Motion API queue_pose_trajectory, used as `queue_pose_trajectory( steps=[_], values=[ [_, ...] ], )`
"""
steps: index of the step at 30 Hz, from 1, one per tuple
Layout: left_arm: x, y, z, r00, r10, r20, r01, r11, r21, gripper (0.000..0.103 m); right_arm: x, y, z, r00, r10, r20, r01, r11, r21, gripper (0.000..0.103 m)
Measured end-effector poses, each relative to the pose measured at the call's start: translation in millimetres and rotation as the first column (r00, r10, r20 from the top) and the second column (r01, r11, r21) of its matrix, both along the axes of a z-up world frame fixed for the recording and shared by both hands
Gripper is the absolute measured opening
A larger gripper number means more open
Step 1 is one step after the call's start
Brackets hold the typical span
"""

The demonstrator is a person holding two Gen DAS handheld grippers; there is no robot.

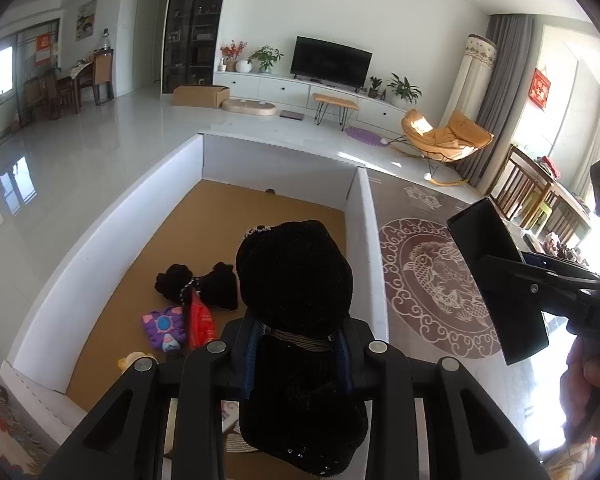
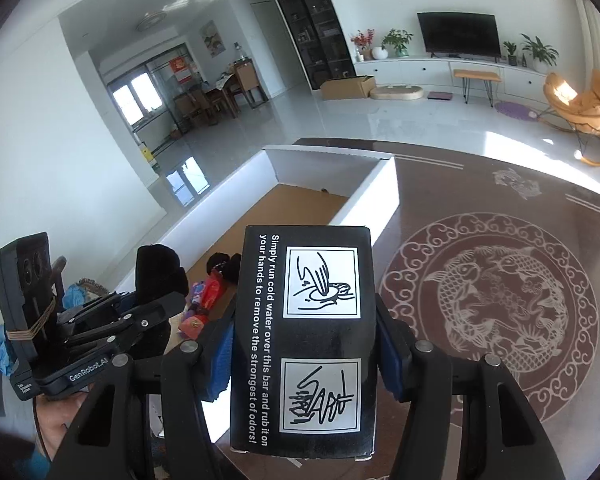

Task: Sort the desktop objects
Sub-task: 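Carry the black hat and soap box over the cardboard box, then lower the hat and soap box into the box and open both grippers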

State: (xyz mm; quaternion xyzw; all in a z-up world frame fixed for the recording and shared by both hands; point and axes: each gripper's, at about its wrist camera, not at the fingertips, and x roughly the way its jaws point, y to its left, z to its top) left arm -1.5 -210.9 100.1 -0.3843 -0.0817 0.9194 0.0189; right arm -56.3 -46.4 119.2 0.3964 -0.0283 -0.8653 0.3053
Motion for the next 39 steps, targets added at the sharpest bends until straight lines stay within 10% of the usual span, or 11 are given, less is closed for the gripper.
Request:
queue_pose_trajectory(
  steps=[7,14,20,26,39],
  values=[
    [-21.7,-55.6,-56.5,0.974,0.110,0.197,-0.091,0.990,-0.104,0.037,-0.2,-129.3,-52.0,0.980,0.188,0.067,-0.194,0.976,0.099,0.060],
    [1.5,-56.7,-54.6,0.978,0.174,0.112,-0.161,0.980,-0.119,0.100,-0.7,-131.6,-74.9,0.982,0.167,0.093,-0.177,0.977,0.118,0.081],
    [4.6,-50.6,-33.5,0.935,0.350,0.052,-0.336,0.925,-0.177,0.100,-3.8,-94.8,-36.3,0.997,0.077,-0.002,-0.075,0.980,0.185,0.102],
    [9.7,-36.1,-25.9,0.914,0.383,0.134,-0.352,0.913,-0.207,0.100,-6.0,-83.3,-28.5,0.998,0.030,0.052,-0.042,0.966,0.253,0.103],
    [43.2,-29.7,-7.1,0.909,0.417,0.014,-0.403,0.886,-0.230,0.100,-3.1,-99.0,-37.1,0.997,0.058,0.054,-0.070,0.964,0.255,0.103]
  ],
)
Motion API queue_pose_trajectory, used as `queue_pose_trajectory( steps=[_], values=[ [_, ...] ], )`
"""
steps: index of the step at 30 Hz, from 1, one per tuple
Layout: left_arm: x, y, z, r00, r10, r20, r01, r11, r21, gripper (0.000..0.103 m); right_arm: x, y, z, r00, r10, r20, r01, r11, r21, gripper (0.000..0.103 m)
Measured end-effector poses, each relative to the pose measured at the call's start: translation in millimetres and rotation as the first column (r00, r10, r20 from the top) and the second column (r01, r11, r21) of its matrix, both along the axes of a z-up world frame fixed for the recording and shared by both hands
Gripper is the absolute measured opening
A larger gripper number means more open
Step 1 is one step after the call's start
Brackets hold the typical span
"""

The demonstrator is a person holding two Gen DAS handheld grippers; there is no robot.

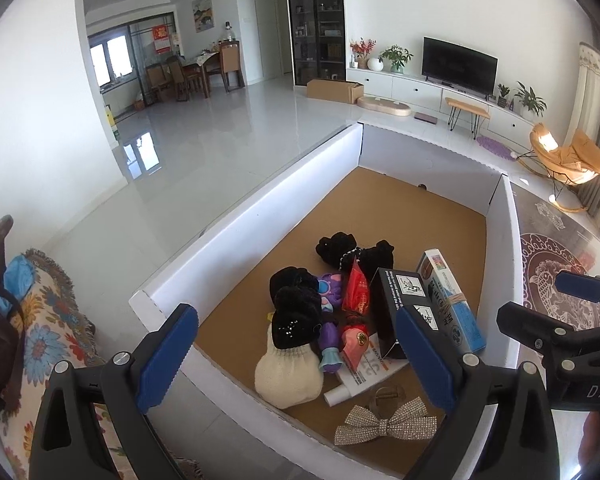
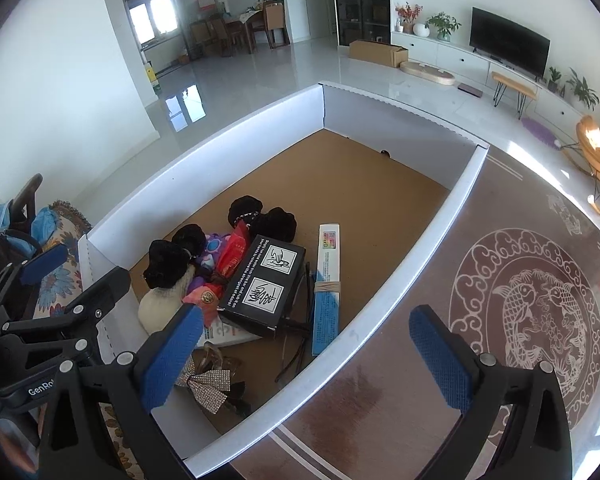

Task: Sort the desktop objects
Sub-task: 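Lower the hat and soap box into the box and open both grippers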

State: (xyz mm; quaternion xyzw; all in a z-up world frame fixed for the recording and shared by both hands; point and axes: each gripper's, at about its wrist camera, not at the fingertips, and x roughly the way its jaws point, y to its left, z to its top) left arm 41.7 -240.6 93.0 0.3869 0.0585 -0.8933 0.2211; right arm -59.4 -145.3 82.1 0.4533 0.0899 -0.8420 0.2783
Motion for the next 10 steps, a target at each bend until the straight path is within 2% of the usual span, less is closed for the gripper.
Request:
queue_pose_trajectory(
  steps=[7,10],
  values=[
    [4.1,-0.8,-0.6,1.000,-0.011,-0.019,0.011,1.000,0.020,0.100,-0.7,-1.8,-1.1,1.000,-0.002,0.003,0.002,1.000,0.003,0.103],
    [9.0,2.6,2.3,0.999,0.003,-0.045,-0.003,1.000,-0.004,0.100,-0.7,-3.3,-2.0,1.000,-0.001,0.004,0.001,1.000,0.002,0.103]
  ],
)
